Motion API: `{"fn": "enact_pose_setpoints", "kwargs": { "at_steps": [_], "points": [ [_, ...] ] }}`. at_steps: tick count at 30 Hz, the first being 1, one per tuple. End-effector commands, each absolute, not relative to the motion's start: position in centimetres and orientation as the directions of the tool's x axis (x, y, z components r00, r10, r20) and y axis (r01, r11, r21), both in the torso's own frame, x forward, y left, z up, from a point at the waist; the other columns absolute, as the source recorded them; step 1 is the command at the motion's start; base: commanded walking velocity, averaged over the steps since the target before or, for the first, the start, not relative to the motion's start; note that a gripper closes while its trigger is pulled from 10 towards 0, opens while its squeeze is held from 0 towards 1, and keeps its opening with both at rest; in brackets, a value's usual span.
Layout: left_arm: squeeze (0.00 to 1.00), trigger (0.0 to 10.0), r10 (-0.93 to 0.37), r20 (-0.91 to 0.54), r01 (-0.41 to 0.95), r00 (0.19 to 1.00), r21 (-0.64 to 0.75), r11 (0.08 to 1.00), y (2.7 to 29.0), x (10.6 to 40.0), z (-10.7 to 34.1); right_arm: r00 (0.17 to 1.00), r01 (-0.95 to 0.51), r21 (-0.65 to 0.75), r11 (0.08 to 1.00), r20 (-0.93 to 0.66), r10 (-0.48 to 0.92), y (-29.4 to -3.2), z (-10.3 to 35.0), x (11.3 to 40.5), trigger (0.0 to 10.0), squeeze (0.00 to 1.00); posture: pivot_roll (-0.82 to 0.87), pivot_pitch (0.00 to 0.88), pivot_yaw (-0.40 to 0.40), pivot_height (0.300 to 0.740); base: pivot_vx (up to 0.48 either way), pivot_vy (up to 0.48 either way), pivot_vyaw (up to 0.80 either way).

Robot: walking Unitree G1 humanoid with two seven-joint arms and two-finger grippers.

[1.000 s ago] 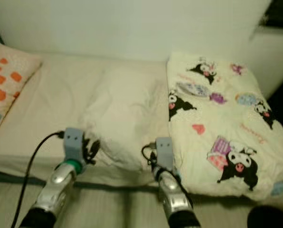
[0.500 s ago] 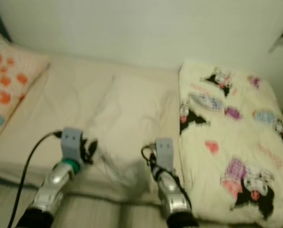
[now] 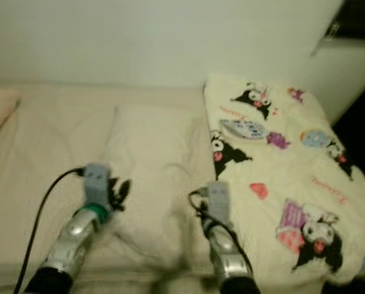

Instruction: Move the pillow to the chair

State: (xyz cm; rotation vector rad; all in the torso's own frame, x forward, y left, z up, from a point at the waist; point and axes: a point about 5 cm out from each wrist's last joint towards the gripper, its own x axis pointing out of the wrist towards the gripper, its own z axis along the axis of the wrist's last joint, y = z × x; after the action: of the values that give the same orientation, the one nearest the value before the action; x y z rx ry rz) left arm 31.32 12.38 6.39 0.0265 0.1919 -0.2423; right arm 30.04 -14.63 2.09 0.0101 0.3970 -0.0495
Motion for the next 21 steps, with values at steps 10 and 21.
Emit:
{"fn": "enact_pose_setpoints", "kwargs": {
  "at_steps": [10, 21],
  "points": [
    [0.00, 10.0, -0.256, -0.241, 0.269, 0.936, 0.018, 0.963, 12.32, 30.77, 5.46, 0.909, 0.055, 0.009, 0.998, -0.415, -0.047, -14.38, 1.43, 29.34, 10.0, 0.00, -0.04, 0.028, 0.000, 0.740, 0.000, 0.000, 0.00],
    [0.00, 10.0, -0.238, -0.249, 0.246, 0.939, -0.001, 0.969, 12.29, 30.56, 5.18, 0.913, 0.046, 0.007, 0.999, -0.406, -0.039, -14.49, 1.69, 29.48, 10.0, 0.00, -0.04, 0.030, -0.010, 0.740, 0.000, 0.000, 0.00]
  ]
}}
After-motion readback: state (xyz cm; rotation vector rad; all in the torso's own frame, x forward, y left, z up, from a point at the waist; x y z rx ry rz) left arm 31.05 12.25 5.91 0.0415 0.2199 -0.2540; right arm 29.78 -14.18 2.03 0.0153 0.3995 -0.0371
